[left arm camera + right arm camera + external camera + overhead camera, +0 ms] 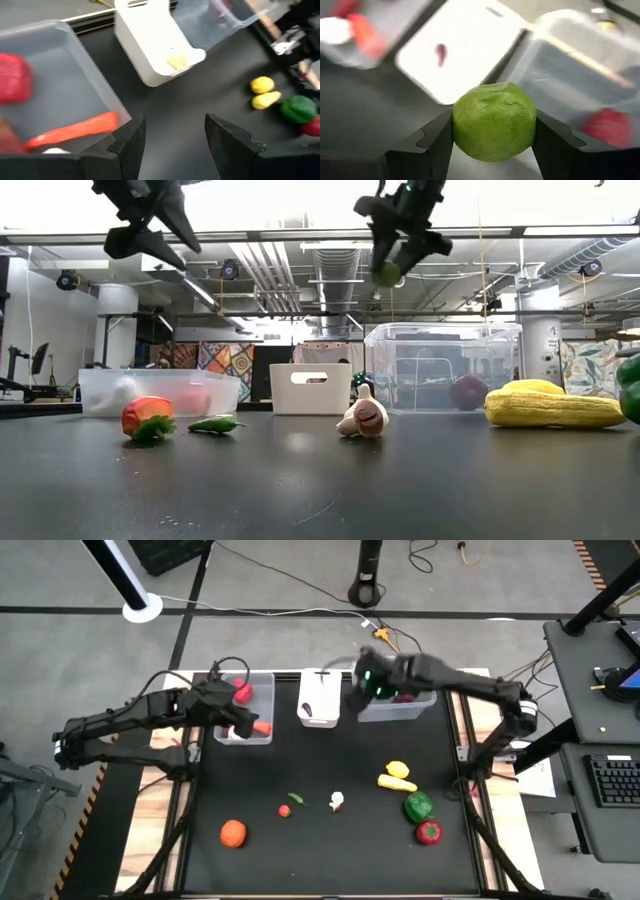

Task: Sort produce into baskets
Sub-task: Put the green lime into the right transparent bin, then put the white garlic into the white bin

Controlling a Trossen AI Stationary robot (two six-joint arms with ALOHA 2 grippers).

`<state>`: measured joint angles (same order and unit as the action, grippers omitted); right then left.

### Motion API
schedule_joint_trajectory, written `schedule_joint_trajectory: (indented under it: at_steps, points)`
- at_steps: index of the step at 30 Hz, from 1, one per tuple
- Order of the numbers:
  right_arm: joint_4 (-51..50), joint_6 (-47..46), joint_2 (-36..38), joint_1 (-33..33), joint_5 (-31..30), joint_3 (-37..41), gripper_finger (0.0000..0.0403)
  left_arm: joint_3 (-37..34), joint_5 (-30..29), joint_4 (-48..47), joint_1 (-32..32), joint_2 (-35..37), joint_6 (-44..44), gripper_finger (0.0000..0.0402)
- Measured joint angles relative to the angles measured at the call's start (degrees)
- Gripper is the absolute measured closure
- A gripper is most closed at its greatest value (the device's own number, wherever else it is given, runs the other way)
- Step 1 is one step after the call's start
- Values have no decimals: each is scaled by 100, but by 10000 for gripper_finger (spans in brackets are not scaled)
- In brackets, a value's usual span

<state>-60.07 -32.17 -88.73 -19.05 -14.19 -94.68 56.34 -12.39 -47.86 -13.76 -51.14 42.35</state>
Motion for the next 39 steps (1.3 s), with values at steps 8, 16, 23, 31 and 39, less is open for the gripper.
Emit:
schedule_joint_trajectory:
  at_steps: [8,16,23,31,39]
  points:
    - [-521,967,-141,-1762,616,18,186,0,-53,363,718,-319,600,216]
    - [-554,1371,-164,-2330,1005,305,154,0,-133,505,1503,-925,1157,216]
    - [-553,1378,-164,-2376,1127,305,113,0,-271,759,1864,-1449,1453,216]
    - [-562,1194,-59,-2237,2000,305,118,0,-207,947,1938,-1696,1477,216]
    - [-516,700,230,-989,2364,305,137,0,-207,939,1936,-1641,1309,216]
